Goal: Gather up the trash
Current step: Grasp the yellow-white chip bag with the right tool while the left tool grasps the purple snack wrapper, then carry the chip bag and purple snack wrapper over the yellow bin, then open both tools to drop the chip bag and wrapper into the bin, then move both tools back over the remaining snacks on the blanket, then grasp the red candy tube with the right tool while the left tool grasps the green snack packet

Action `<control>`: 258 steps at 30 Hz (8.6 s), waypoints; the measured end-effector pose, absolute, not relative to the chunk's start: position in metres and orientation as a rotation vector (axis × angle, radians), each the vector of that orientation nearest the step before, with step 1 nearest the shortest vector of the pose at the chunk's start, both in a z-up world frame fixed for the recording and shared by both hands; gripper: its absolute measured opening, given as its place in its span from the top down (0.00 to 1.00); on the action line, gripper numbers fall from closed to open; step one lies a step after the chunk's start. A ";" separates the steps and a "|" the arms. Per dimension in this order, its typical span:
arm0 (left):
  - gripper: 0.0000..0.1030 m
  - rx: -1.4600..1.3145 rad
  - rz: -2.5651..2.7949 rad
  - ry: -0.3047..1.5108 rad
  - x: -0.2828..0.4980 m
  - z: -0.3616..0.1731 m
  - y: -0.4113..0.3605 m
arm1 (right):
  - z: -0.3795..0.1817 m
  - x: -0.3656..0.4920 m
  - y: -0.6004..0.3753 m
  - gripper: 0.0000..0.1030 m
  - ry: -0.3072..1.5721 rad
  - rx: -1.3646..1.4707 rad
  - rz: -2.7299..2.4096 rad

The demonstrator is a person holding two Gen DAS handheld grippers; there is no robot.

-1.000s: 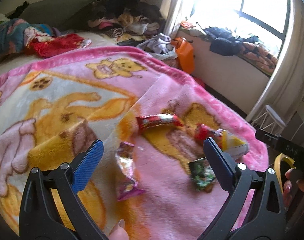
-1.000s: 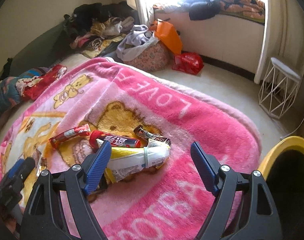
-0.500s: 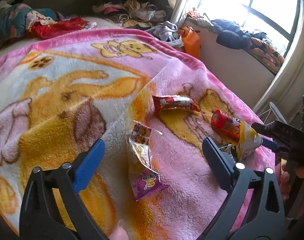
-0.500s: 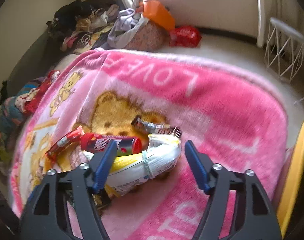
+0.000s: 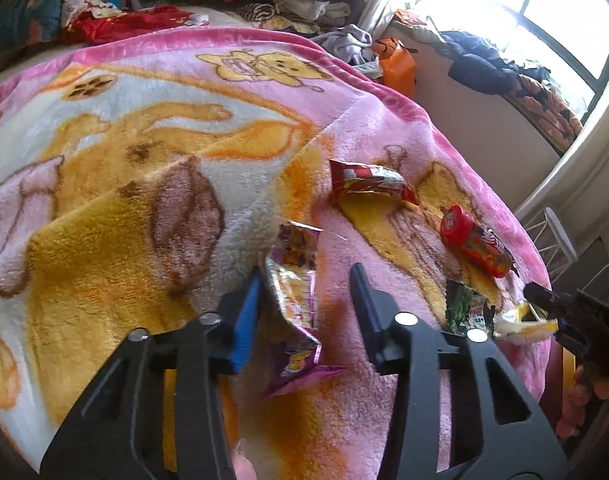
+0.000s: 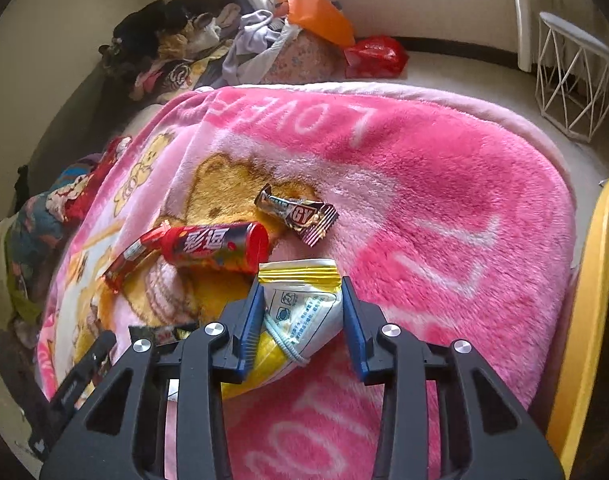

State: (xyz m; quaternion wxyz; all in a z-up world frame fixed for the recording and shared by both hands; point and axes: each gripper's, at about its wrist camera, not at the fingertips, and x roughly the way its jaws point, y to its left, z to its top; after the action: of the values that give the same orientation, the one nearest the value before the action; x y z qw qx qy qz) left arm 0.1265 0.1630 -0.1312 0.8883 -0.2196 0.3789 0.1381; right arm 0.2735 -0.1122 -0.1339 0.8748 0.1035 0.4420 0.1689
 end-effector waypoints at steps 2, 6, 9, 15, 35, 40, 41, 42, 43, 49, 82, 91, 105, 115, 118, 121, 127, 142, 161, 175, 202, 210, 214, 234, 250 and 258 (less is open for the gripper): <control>0.77 -0.461 0.291 0.797 0.125 -0.132 0.165 | -0.132 0.268 -0.114 0.66 0.915 0.207 0.350; 0.79 -0.472 0.285 0.801 0.122 -0.130 0.165 | -0.127 0.257 -0.117 0.66 0.896 0.188 0.350; 0.81 -0.471 0.276 0.798 0.120 -0.127 0.163 | -0.121 0.248 -0.118 0.66 0.874 0.163 0.353; 0.81 -0.452 0.239 0.759 0.121 -0.108 0.151 | -0.106 0.232 -0.117 0.67 0.826 0.120 0.369; 0.81 -0.359 0.059 0.634 0.123 -0.041 0.079 | -0.056 0.190 -0.141 0.67 0.688 0.109 0.398; 0.81 -0.332 0.014 0.617 0.123 -0.030 0.058 | -0.048 0.182 -0.158 0.67 0.661 0.131 0.380; 0.81 -0.329 0.006 0.615 0.124 -0.029 0.055 | -0.046 0.181 -0.162 0.67 0.655 0.135 0.376; 0.81 -0.324 -0.002 0.613 0.124 -0.027 0.051 | -0.046 0.179 -0.165 0.67 0.651 0.139 0.372; 0.81 -0.319 -0.011 0.611 0.124 -0.026 0.047 | -0.044 0.179 -0.169 0.67 0.647 0.144 0.365; 0.81 -0.293 -0.059 0.607 0.127 -0.019 0.026 | -0.037 0.173 -0.194 0.67 0.622 0.177 0.329; 0.81 -0.163 -0.302 0.613 0.139 -0.012 -0.089 | -0.030 0.144 -0.320 0.67 0.526 0.313 0.091; 0.81 -0.137 -0.388 0.636 0.140 -0.017 -0.124 | -0.032 0.140 -0.345 0.67 0.511 0.332 0.030; 0.81 -0.091 -0.468 0.661 0.143 -0.027 -0.168 | -0.041 0.137 -0.371 0.67 0.502 0.335 -0.047; 0.81 -0.078 -0.523 0.702 0.151 -0.040 -0.192 | -0.049 0.141 -0.389 0.66 0.517 0.345 -0.080; 0.81 -0.069 -0.532 0.711 0.154 -0.045 -0.198 | -0.053 0.143 -0.392 0.66 0.528 0.347 -0.086; 0.81 -0.063 -0.536 0.724 0.159 -0.049 -0.203 | -0.055 0.144 -0.394 0.66 0.538 0.351 -0.087; 0.81 -0.074 -0.533 0.756 0.171 -0.059 -0.209 | -0.059 0.146 -0.398 0.66 0.551 0.344 -0.079; 0.81 -0.076 -0.525 0.796 0.198 -0.077 -0.214 | -0.070 0.154 -0.395 0.64 0.597 0.317 -0.065; 0.14 -0.155 -0.503 0.745 0.184 -0.060 -0.190 | -0.054 0.140 -0.387 0.36 0.550 0.300 -0.049; 0.11 -0.158 -0.380 0.649 0.158 -0.031 -0.142 | -0.033 0.128 -0.340 0.27 0.497 0.223 0.044; 0.11 -0.237 -0.194 0.576 0.142 -0.014 -0.048 | -0.019 0.133 -0.246 0.25 0.491 0.067 0.214; 0.11 -0.270 -0.130 0.573 0.138 -0.019 -0.015 | -0.019 0.144 -0.218 0.25 0.499 0.024 0.281; 0.11 -0.284 -0.089 0.581 0.137 -0.023 0.004 | -0.016 0.152 -0.203 0.25 0.499 0.000 0.323; 0.11 -0.345 0.052 0.685 0.128 -0.068 0.079 | -0.036 0.211 -0.109 0.31 0.601 -0.146 0.606; 0.42 -0.440 -0.004 0.841 0.145 -0.124 0.094 | -0.089 0.273 -0.037 0.44 0.742 -0.387 0.703; 0.50 -0.473 -0.030 0.874 0.152 -0.135 0.091 | -0.116 0.296 -0.007 0.52 0.797 -0.476 0.731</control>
State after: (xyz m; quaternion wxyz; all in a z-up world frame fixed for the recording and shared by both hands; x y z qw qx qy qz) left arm 0.1519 0.0911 -0.1350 0.8789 -0.2268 0.4193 -0.0143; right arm 0.2964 -0.0072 -0.1160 0.8304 -0.2244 0.3759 0.3447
